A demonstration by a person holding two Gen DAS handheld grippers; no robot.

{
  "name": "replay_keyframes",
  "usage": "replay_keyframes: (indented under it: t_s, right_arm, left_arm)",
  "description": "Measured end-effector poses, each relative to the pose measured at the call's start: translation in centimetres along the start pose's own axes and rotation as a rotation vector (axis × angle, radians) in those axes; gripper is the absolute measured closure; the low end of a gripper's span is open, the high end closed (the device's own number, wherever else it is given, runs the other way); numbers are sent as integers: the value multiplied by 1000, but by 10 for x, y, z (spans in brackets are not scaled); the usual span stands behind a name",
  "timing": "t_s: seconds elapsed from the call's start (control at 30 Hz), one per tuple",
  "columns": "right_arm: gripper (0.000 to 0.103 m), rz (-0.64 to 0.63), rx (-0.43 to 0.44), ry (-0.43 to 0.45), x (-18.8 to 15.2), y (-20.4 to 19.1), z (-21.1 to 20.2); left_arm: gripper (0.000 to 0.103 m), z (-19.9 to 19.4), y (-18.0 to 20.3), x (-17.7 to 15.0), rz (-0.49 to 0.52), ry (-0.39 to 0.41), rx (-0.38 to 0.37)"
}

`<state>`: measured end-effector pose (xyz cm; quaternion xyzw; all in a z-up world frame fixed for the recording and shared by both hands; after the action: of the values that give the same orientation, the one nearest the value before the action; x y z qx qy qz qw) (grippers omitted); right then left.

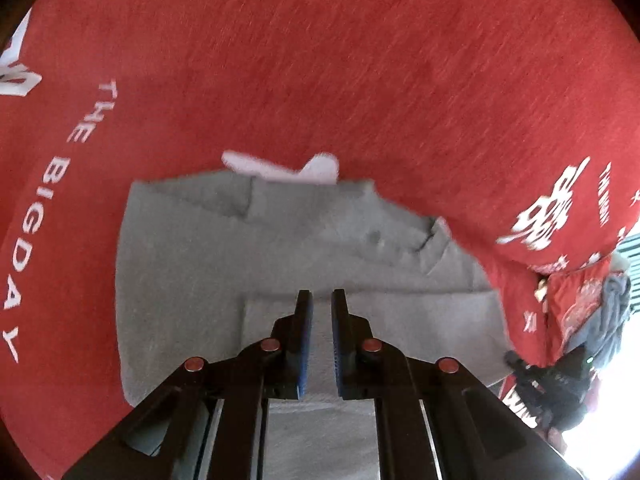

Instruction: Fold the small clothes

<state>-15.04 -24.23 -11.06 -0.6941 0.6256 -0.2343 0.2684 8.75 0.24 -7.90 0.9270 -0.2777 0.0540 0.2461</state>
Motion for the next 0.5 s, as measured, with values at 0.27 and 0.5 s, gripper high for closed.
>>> replay_keyframes:
  t_s: [0.27,0.5]
  right_arm:
    - [88,66,-67,-67,-9,40,17]
    - [56,-39,-99,-42,-20,22,-5]
  left_arm:
    - [53,15,-26,-47,-34,-131,93]
    - [25,11,-15,-49,58,-124,153]
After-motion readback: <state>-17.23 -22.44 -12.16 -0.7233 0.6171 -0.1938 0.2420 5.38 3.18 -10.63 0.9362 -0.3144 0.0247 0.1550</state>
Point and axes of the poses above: each gripper's, at about its wrist camera, not at the fingertips, and z roughly the way its jaws point, y to its right, x to its top, the point moved 9 cm from there along z, roughly the way its jaws point, and after that the axes turned 8 degrees about z, right-handed, at the moved point
